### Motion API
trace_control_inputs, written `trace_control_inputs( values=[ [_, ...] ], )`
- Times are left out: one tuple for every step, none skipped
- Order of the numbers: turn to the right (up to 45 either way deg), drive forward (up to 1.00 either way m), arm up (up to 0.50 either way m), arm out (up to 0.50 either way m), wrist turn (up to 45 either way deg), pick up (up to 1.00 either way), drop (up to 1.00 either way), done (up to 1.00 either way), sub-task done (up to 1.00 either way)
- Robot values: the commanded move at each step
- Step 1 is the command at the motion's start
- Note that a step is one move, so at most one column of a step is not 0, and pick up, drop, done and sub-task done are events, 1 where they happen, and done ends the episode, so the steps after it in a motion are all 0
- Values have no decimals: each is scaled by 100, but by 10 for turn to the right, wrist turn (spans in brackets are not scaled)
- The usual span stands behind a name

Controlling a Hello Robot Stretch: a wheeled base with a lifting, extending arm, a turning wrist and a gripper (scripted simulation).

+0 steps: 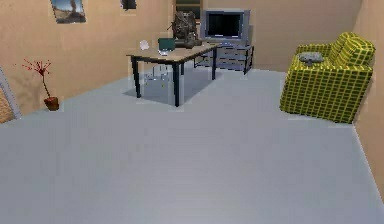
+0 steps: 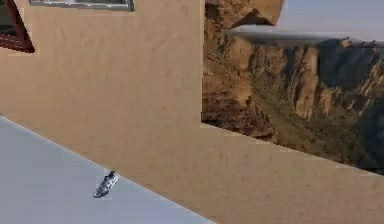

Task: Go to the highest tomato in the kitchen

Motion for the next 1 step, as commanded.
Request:
trace_control_inputs(
  values=[
    [0,75,0,0,0,0,0,0,0]
  ],
)
